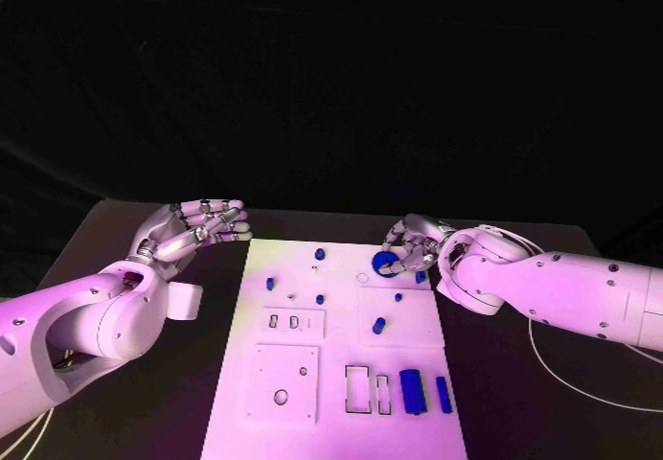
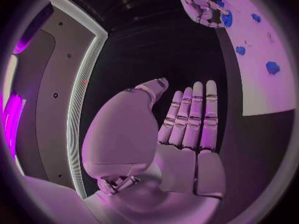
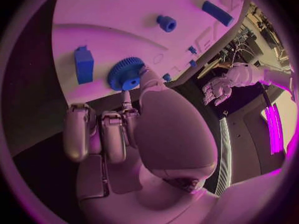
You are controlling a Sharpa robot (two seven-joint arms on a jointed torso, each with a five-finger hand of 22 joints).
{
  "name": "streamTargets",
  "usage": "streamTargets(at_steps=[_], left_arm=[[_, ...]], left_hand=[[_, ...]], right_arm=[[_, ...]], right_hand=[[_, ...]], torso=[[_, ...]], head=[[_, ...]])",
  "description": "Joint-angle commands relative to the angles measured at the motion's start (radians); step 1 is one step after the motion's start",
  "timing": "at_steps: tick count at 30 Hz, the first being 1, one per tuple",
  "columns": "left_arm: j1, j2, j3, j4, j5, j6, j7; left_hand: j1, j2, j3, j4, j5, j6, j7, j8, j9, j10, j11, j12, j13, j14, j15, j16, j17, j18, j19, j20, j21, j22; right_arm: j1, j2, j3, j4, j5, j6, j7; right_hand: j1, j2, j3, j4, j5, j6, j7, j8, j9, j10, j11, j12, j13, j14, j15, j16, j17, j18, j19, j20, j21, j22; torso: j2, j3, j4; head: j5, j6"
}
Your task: Assemble the parts on the task board
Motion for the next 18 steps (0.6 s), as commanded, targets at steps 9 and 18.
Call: streamTargets(at_steps=[9,18], left_arm=[[0.001,0.0,0.001,0.001,0.003,0.017,0.003],[0.001,0.001,0.001,-0.002,0.003,0.017,0.0]], left_hand=[[-0.01,0.003,0.001,0.0,-0.002,0.0,0.019,-0.007,-0.001,-0.002,0.005,-0.006,0.001,-0.003,0.005,-0.005,0.001,0.01,-0.001,0.002,0.004,0.001],[-0.01,0.003,0.002,-0.001,-0.002,0.0,0.019,-0.007,-0.002,-0.002,0.005,-0.006,0.001,-0.004,0.005,-0.006,0.002,0.01,-0.002,0.002,0.004,0.001]], right_arm=[[-0.005,-0.006,-0.003,0.008,-0.034,0.013,-0.011],[-0.006,-0.008,-0.003,0.015,-0.066,-0.06,0.014]], right_hand=[[0.004,0.014,0.01,0.001,0.003,0.012,-0.004,0.01,0.002,0.026,-0.002,0.02,0.137,0.085,0.006,0.008,0.161,-0.008,0.012,0.002,0.011,0.062],[0.004,0.009,0.011,0.001,0.003,0.002,-0.002,0.006,0.0,0.023,-0.001,0.018,0.135,0.086,0.007,0.009,0.169,-0.009,0.014,0.002,0.014,0.066]], torso=[[-0.002,0.0007,0.0023],[-0.001,0.0004,0.0011]], head=[[-0.003,-0.001],[-0.006,0.003]])
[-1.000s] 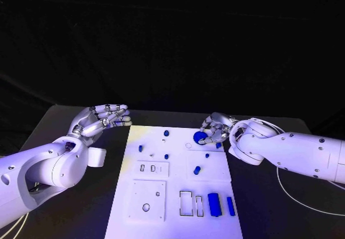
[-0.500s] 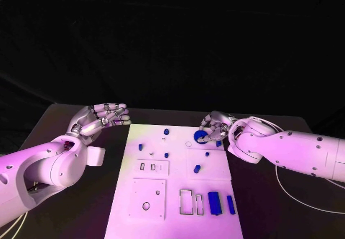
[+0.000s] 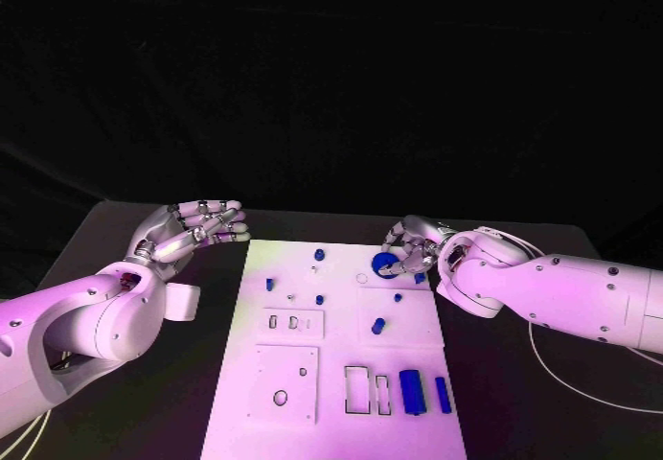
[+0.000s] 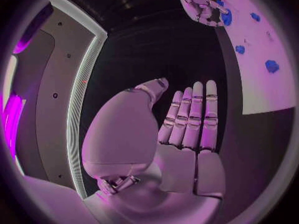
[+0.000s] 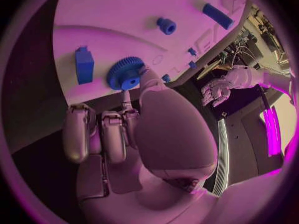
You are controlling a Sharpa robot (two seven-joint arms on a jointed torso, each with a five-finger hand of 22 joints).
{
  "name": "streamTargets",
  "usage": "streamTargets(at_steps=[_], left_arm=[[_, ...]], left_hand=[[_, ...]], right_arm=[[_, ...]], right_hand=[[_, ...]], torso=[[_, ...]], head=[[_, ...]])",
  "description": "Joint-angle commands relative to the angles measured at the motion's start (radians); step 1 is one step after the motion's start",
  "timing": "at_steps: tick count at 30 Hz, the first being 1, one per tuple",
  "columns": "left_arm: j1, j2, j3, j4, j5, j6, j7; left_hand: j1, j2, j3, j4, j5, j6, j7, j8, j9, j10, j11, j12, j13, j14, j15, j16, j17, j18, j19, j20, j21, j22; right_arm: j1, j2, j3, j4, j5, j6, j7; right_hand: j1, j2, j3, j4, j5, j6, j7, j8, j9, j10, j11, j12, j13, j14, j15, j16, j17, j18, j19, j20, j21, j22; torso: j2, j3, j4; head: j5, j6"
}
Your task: Assemble the parts on the task board
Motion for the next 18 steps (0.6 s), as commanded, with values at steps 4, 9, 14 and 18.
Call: streamTargets(at_steps=[4,9,14,18], left_arm=[[0.001,0.002,0.001,0.001,0.003,0.016,0.003],[0.001,0.002,0.001,0.0,0.003,0.017,0.001],[0.001,0.002,0.001,-0.001,0.003,0.019,0.0],[0.001,0.002,0.001,-0.002,0.003,0.02,-0.001]], left_hand=[[-0.01,0.003,0.002,-0.002,-0.002,0.0,0.019,-0.003,-0.002,-0.002,0.005,-0.006,0.001,-0.004,0.005,-0.007,0.001,0.01,-0.002,0.002,0.005,0.001],[-0.01,0.003,0.002,-0.002,-0.002,0.0,0.019,-0.003,-0.002,-0.002,0.005,-0.006,0.001,-0.004,0.005,-0.007,0.001,0.01,-0.002,0.002,0.005,0.001],[-0.01,0.003,0.002,-0.002,-0.002,0.0,0.019,-0.004,-0.002,-0.002,0.005,-0.006,0.001,-0.005,0.005,-0.007,0.001,0.01,-0.003,0.002,0.005,0.001],[-0.01,0.003,0.002,-0.002,-0.002,-0.001,0.019,-0.004,-0.002,-0.003,0.005,-0.006,0.001,-0.006,0.005,-0.008,0.001,0.01,-0.003,0.002,0.004,0.001]], right_arm=[[-0.002,-0.003,0.0,0.005,-0.048,-0.057,0.021],[-0.004,-0.014,0.0,0.022,-0.057,-0.052,0.024],[-0.006,-0.028,0.0,0.042,-0.06,-0.04,0.024],[-0.009,-0.04,0.0,0.057,-0.055,-0.019,0.023]], right_hand=[[-0.005,-0.004,0.002,0.002,0.002,-0.014,0.004,-0.002,-0.004,0.018,0.003,-0.001,0.131,0.087,0.009,0.006,0.172,-0.009,0.006,0.004,0.006,0.066],[-0.006,-0.006,0.001,0.002,0.002,-0.016,0.005,-0.002,-0.005,0.018,0.003,0.0,0.132,0.087,0.01,0.007,0.174,-0.01,0.009,0.004,0.01,0.071],[-0.006,-0.006,0.001,0.002,0.002,-0.016,0.005,-0.002,-0.005,0.02,0.003,0.003,0.135,0.088,0.01,0.008,0.178,-0.011,0.012,0.004,0.014,0.076],[-0.01,-0.007,0.0,0.003,0.002,-0.016,0.005,-0.001,-0.004,0.02,0.004,0.003,0.136,0.088,0.01,0.008,0.18,-0.011,0.012,0.005,0.014,0.076]], torso=[[0.0,-0.0003,-0.0004],[0.0,0.0001,0.0007],[0.0,0.0005,0.0011],[0.0,0.0001,0.0004]], head=[[-0.003,0.003],[-0.006,0.004],[-0.007,0.003],[-0.008,0.002]])
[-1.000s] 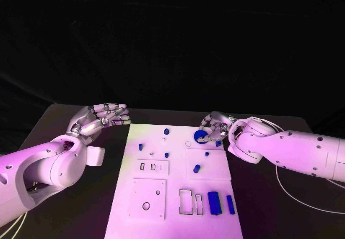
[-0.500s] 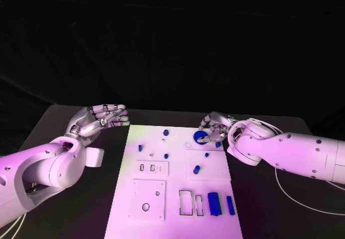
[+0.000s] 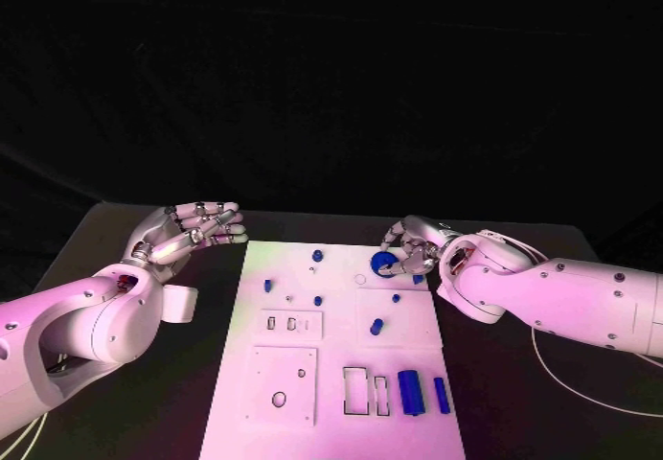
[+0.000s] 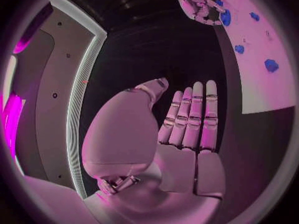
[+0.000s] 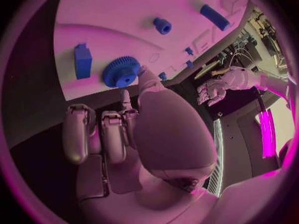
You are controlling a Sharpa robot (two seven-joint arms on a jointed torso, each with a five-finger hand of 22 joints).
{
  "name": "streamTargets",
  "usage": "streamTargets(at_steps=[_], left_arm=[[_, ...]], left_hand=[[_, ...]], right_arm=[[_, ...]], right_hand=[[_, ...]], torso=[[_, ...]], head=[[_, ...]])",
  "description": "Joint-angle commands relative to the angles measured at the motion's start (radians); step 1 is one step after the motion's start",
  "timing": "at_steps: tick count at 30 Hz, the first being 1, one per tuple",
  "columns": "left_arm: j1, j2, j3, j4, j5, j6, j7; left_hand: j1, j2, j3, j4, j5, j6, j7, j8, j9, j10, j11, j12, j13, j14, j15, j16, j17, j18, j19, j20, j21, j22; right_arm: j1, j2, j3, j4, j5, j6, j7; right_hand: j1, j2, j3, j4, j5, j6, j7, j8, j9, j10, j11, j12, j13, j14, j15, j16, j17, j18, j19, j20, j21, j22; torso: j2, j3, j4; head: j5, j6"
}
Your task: Assemble the parts on the task board
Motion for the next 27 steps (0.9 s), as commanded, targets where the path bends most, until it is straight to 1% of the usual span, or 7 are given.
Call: streamTargets(at_steps=[1,5,9,11,16,22,27], left_arm=[[0.001,0.001,0.001,0.001,0.002,0.019,0.003],[0.001,0.001,0.001,0.0,0.002,0.02,0.002],[0.001,0.002,0.001,0.0,0.002,0.02,0.001],[0.001,0.002,0.001,0.0,0.002,0.02,0.001],[0.001,0.003,0.0,-0.001,0.002,0.021,0.001],[0.001,0.003,0.0,-0.002,0.002,0.021,0.001],[0.0,0.003,0.0,-0.003,0.002,0.021,0.001]], left_hand=[[-0.01,0.003,0.002,-0.002,-0.002,-0.001,0.019,-0.004,-0.001,-0.003,0.005,-0.006,0.001,-0.002,0.001,-0.004,0.001,0.01,-0.003,0.002,0.004,0.001],[-0.01,0.003,0.002,-0.002,-0.002,-0.001,0.019,-0.004,-0.001,-0.003,0.005,-0.006,0.001,-0.002,0.001,-0.004,0.001,0.01,-0.003,0.002,0.004,0.001],[-0.01,0.003,0.002,-0.002,-0.002,-0.001,0.019,-0.004,-0.001,-0.003,0.005,-0.006,0.001,-0.002,0.001,-0.004,0.001,0.01,-0.003,0.002,0.004,0.001],[-0.01,0.003,0.002,-0.002,-0.002,-0.001,0.019,-0.004,-0.001,-0.003,0.005,-0.006,0.001,-0.002,0.001,-0.004,0.001,0.01,-0.003,0.002,0.004,0.001],[-0.01,0.003,0.002,-0.002,-0.002,-0.001,0.019,-0.004,-0.001,-0.003,0.005,-0.006,0.001,-0.002,0.001,-0.004,0.001,0.01,-0.003,0.002,0.004,0.001],[-0.01,0.003,0.002,-0.002,-0.002,-0.001,0.019,-0.004,-0.001,-0.003,0.005,-0.006,0.001,-0.002,0.001,-0.004,0.001,0.01,-0.003,0.002,0.004,0.001],[-0.01,0.003,0.002,-0.003,-0.002,-0.001,0.019,-0.005,-0.001,-0.004,0.006,-0.006,0.001,-0.004,0.002,-0.006,0.002,0.009,-0.006,0.003,0.004,0.001]], right_arm=[[-0.003,-0.006,0.0,0.009,-0.015,0.027,0.007],[-0.005,-0.014,0.0,0.01,-0.012,0.053,0.0],[-0.006,-0.018,0.0,0.006,-0.009,0.065,-0.006],[-0.007,-0.017,0.0,0.001,-0.005,0.065,-0.007],[-0.007,-0.014,0.0,-0.009,0.004,0.056,-0.008],[-0.007,-0.01,0.0,-0.013,0.011,0.046,-0.004],[-0.007,-0.009,0.0,-0.019,0.014,0.05,-0.005]], right_hand=[[-0.007,-0.003,-0.001,0.003,0.002,-0.005,0.002,0.0,-0.001,0.021,0.004,0.004,0.137,0.092,0.007,0.005,0.182,-0.012,0.008,0.0,0.004,0.078],[-0.007,-0.003,-0.001,0.003,0.002,-0.005,0.002,0.0,-0.001,0.021,0.004,0.004,0.137,0.092,0.007,0.005,0.182,-0.012,0.008,0.0,0.004,0.078],[-0.009,-0.002,-0.001,0.004,0.002,-0.004,0.002,0.001,-0.001,0.02,0.004,0.004,0.137,0.092,0.007,0.005,0.182,-0.012,0.009,0.0,0.005,0.08],[-0.01,0.0,0.0,0.004,0.003,-0.004,0.002,0.001,-0.001,0.021,0.004,0.004,0.137,0.092,0.007,0.005,0.181,-0.012,0.009,0.0,0.005,0.08],[-0.012,0.004,0.002,0.004,0.003,-0.003,0.002,0.003,-0.001,0.021,0.004,0.005,0.139,0.092,0.007,0.005,0.182,-0.012,0.009,0.001,0.005,0.081],[-0.015,0.012,0.005,0.004,0.003,-0.002,0.002,0.005,0.0,0.022,0.004,0.007,0.141,0.093,0.008,0.005,0.184,-0.013,0.011,0.001,0.008,0.084],[-0.016,0.015,0.007,0.003,0.004,-0.001,0.002,0.006,0.0,0.023,0.004,0.008,0.142,0.093,0.008,0.005,0.185,-0.013,0.012,0.001,0.009,0.086]], torso=[[0.0,-0.0001,-0.0003],[0.0,-0.0008,-0.0011],[0.0,-0.0012,0.0004],[0.001,-0.0008,0.0013],[0.0,-0.0016,0.0041],[0.001,-0.0014,0.0029],[0.001,-0.0016,0.0016]], head=[[-0.001,-0.001],[-0.003,-0.001],[-0.005,-0.001],[-0.006,0.0],[-0.006,-0.002],[-0.006,-0.002],[-0.006,-0.003]])
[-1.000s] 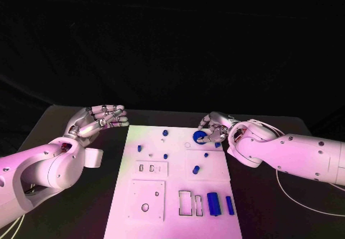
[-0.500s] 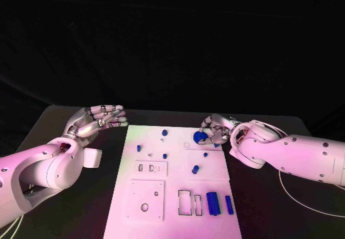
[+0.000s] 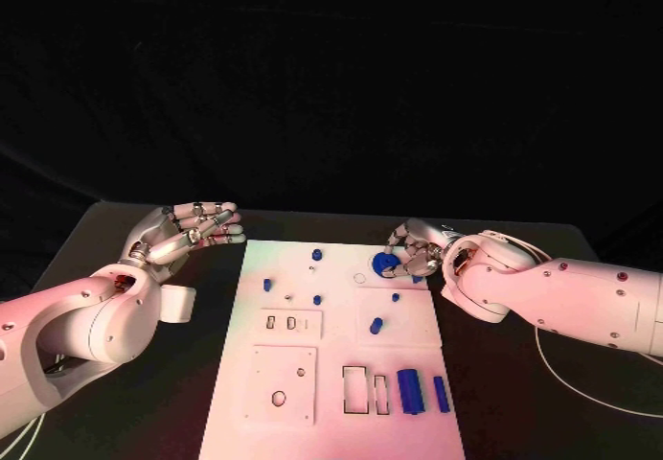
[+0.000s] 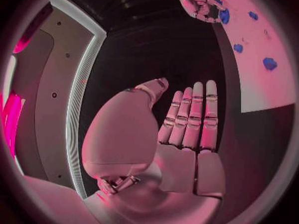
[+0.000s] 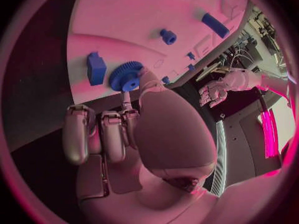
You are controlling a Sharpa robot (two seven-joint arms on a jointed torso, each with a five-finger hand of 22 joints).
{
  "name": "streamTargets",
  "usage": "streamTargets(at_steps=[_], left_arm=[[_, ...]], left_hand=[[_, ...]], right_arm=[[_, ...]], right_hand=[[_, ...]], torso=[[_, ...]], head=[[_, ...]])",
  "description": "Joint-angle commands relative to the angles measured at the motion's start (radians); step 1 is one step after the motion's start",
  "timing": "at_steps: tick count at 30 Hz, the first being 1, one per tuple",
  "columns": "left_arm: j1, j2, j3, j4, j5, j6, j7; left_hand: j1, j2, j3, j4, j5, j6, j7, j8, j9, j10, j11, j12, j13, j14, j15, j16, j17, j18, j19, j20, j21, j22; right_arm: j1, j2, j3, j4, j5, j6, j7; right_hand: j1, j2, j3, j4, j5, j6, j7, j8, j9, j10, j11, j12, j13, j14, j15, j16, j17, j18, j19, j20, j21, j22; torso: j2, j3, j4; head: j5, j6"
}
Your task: Assemble the parts on the task board
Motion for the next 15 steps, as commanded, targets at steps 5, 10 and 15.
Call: streamTargets(at_steps=[5,10,15], left_arm=[[0.001,0.003,0.001,0.0,0.002,0.019,0.004],[0.001,0.004,0.001,-0.001,0.002,0.02,0.003],[0.0,0.004,0.0,-0.001,0.002,0.02,0.002]], left_hand=[[-0.01,0.003,0.002,-0.003,-0.002,-0.001,0.019,-0.005,-0.001,-0.004,0.006,-0.006,0.001,-0.004,0.002,-0.006,0.001,0.009,-0.006,0.003,0.004,0.001],[-0.01,0.003,0.002,-0.003,-0.002,-0.001,0.019,-0.005,-0.001,-0.004,0.006,-0.006,0.001,-0.004,0.002,-0.006,0.001,0.009,-0.006,0.003,0.004,0.001],[-0.01,0.003,0.002,-0.003,-0.002,-0.001,0.019,-0.005,-0.001,-0.004,0.006,-0.006,0.001,-0.004,0.002,-0.006,0.001,0.009,-0.006,0.003,0.004,0.001]], right_arm=[[-0.002,-0.001,-0.001,-0.01,0.004,0.029,-0.006],[-0.002,0.001,-0.001,-0.013,0.004,0.036,-0.007],[-0.002,0.002,-0.001,-0.012,0.003,0.037,0.001]], right_hand=[[0.007,0.01,0.01,-0.003,0.004,0.002,0.001,0.009,0.001,0.024,0.004,0.005,0.145,0.09,0.004,0.006,0.187,-0.013,0.009,-0.002,0.005,0.088],[0.022,0.021,0.027,-0.005,0.004,0.01,0.0,0.014,0.0,0.026,0.002,0.008,0.148,0.089,0.003,0.006,0.187,-0.014,0.009,-0.002,0.006,0.09],[0.065,0.038,0.13,-0.005,0.007,0.04,-0.005,0.013,-0.01,0.029,-0.004,0.011,0.155,0.09,-0.002,0.007,0.19,-0.014,0.01,-0.007,0.009,0.097]], torso=[[0.0,-0.0003,-0.0011],[0.0,0.001,-0.0005],[-0.001,0.0003,0.0005]], head=[[-0.001,-0.002],[-0.001,-0.003],[-0.002,-0.004]])
